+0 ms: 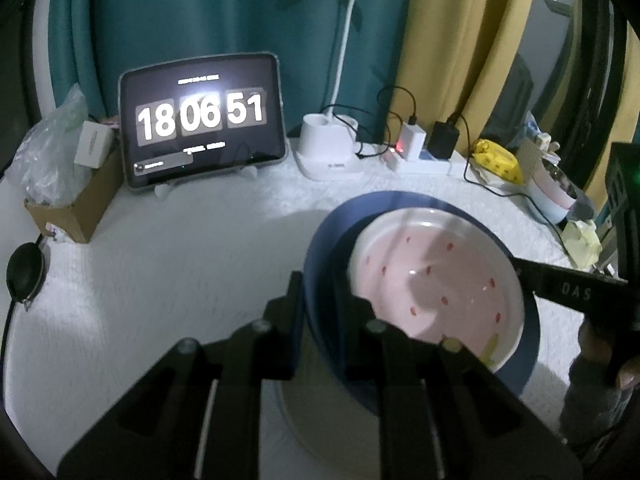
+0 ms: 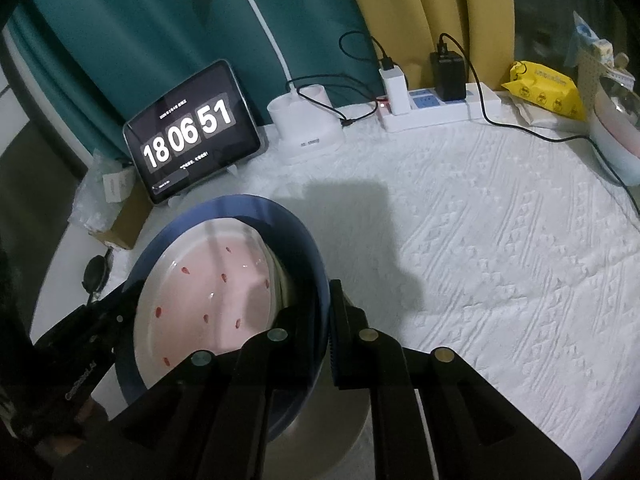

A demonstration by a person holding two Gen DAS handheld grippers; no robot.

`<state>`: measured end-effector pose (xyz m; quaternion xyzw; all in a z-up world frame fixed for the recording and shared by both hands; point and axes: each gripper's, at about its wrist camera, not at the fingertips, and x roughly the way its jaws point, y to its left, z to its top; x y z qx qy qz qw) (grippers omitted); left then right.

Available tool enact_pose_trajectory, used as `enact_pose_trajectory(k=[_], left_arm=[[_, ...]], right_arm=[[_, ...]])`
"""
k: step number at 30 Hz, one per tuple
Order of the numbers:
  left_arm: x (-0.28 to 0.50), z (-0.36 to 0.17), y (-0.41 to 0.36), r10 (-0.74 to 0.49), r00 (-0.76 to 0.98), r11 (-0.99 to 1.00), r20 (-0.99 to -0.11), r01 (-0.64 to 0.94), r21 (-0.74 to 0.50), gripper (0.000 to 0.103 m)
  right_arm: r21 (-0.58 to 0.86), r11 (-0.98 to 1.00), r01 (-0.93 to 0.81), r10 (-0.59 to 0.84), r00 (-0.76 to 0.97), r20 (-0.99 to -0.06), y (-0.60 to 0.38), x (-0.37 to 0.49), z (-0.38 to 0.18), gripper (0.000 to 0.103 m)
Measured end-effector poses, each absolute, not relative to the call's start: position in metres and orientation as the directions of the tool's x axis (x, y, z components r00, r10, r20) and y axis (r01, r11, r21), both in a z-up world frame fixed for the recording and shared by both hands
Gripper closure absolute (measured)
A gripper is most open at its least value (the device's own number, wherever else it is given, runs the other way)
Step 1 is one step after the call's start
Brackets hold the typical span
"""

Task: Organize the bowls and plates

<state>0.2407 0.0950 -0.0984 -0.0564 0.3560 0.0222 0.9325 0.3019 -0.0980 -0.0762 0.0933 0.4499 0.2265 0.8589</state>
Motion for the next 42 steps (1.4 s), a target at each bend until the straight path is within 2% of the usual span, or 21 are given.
enact_pose_trajectory(k=[11,22,30,34,36,42], left_arm=[[0.248,-0.103,0.097,0.016,0.698,0.992,-0.716,-0.101,-0.076,0.089],[0.237,-0.103,0.089,0.044,0.709,0.993,-0.704,-0.108,-0.047,0.086],[0.232,-0.103,0.088,0.053,0.711,0.992,-0.701,-0.117,-0.044,0.084],[0.225,-0.100,0.084,0.070,0.715,0.991,-0.696,-0.127,-0.031,0.082],[0.221,-0.098,0.083,0.075,0.719,0.990,-0.690,-0.136,-0.033,0.080],[0.208,-0.091,0.084,0.085,0.737,0.986,-0.670,-0.158,-0.048,0.055]], right_arm=[[0.304,0.897,-0.320,0.433,0.505,-0.746,-0.090,0.304,-0.074,0.093],[0.288,0.905,-0.314,0.416,0.504,-0.757,-0.092,0.305,-0.074,0.091],[0.245,0.924,-0.293,0.372,0.541,-0.754,-0.099,0.298,-0.074,0.068],[0.233,0.930,-0.285,0.359,0.560,-0.747,-0.104,0.292,-0.071,0.063],[0.230,0.929,-0.290,0.361,0.572,-0.737,-0.106,0.289,-0.069,0.059],[0.229,0.928,-0.294,0.364,0.589,-0.722,-0.111,0.276,-0.061,0.056]])
